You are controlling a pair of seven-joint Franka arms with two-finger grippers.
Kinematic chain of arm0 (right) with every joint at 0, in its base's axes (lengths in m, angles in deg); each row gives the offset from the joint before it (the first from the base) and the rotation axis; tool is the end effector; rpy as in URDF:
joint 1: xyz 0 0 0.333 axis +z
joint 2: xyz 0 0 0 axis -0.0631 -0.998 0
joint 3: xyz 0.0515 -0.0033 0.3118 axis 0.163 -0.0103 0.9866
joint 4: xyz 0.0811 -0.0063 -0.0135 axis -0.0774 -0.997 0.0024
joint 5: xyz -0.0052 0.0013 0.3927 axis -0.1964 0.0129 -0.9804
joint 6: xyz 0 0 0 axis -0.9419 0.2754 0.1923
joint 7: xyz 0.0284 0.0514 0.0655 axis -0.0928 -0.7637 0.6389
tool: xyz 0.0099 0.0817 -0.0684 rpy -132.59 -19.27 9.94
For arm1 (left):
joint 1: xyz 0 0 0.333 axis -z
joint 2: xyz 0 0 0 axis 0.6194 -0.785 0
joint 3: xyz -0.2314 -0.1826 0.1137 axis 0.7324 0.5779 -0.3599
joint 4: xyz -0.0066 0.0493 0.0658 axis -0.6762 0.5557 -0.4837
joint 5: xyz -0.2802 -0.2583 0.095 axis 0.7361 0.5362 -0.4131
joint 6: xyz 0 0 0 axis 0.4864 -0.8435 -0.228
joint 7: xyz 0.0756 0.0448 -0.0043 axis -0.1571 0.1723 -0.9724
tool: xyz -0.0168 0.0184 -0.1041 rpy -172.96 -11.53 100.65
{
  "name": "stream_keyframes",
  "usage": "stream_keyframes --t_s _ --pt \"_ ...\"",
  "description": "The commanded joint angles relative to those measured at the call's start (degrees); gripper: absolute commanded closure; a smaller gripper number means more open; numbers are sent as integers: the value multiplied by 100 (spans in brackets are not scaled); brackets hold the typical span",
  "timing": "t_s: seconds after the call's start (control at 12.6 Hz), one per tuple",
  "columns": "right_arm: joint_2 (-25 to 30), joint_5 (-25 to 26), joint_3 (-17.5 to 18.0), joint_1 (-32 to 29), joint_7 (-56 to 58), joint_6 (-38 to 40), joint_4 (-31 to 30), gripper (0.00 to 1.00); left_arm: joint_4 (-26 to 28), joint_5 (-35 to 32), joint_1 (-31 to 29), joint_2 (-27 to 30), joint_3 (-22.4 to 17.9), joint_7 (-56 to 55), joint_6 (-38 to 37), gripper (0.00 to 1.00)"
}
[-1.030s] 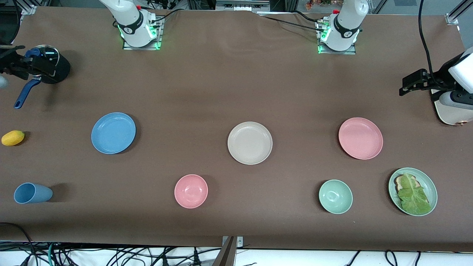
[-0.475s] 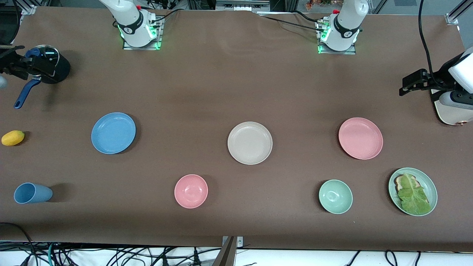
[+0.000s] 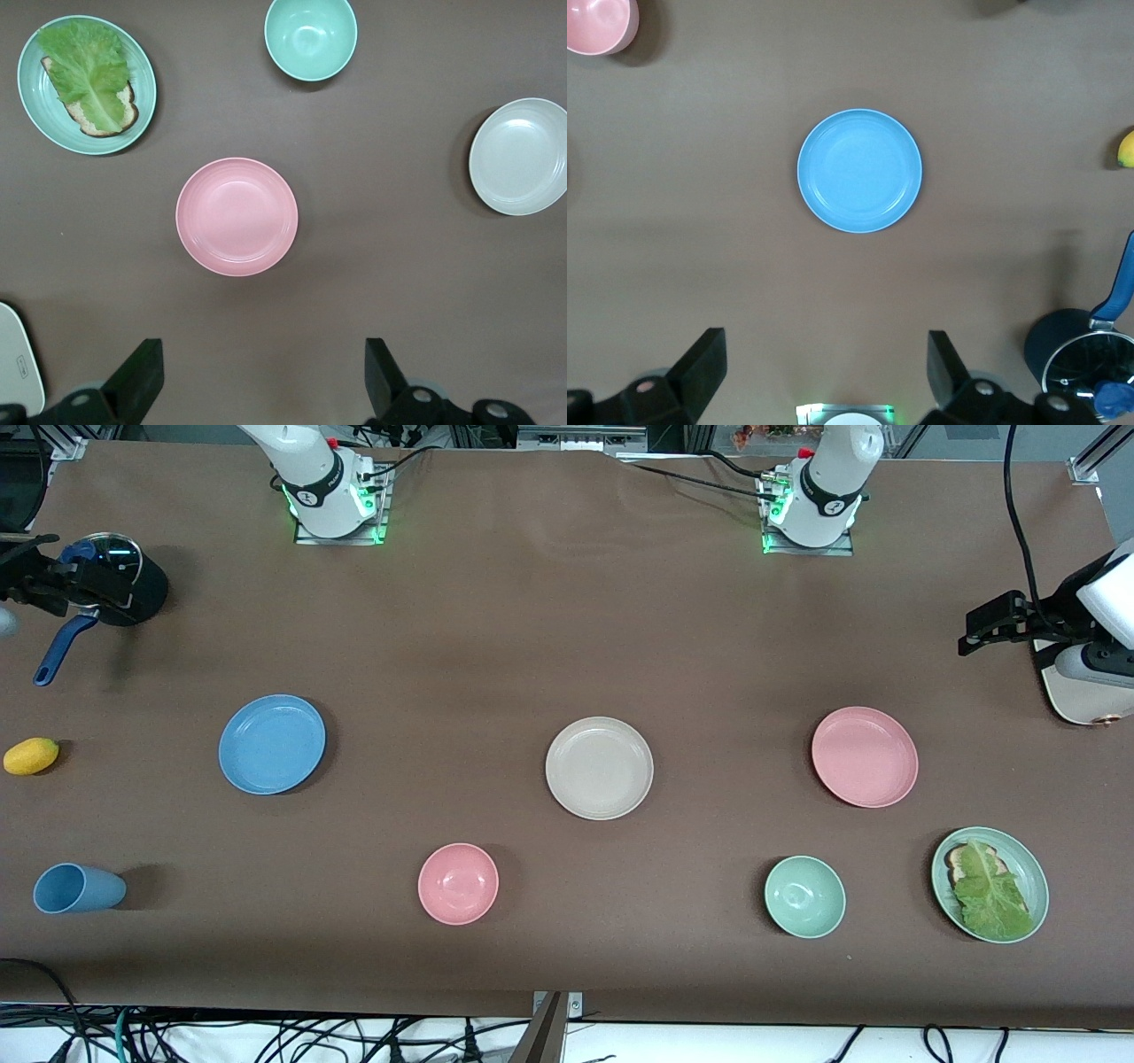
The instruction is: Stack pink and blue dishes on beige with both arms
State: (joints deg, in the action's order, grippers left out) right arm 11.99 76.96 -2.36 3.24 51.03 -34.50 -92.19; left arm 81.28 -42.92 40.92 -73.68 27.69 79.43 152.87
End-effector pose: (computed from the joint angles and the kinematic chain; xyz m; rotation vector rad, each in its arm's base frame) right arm 0.5311 -0.0311 0.6098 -3.1065 0.0713 0.1399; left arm 0.5710 0.0001 0.6101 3.0672 -0.2046 -0.1216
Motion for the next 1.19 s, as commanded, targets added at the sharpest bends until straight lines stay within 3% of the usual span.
stream_keyframes --t_s 0.0,0.24,0.87,1.11 --pt "-21 -15 2 -24 93 55 71 0 -70 47 -54 3 2 60 -3 0" --pt "-21 -24 -6 -24 93 63 71 0 -70 135 -45 -32 -7 60 -3 0" --pt "-48 -33 2 -24 85 46 88 0 -87 143 -123 -1313 -33 86 287 0" --pt "-56 -33 11 -24 85 37 88 0 -79 976 -685 -1621 -33 147 577 0"
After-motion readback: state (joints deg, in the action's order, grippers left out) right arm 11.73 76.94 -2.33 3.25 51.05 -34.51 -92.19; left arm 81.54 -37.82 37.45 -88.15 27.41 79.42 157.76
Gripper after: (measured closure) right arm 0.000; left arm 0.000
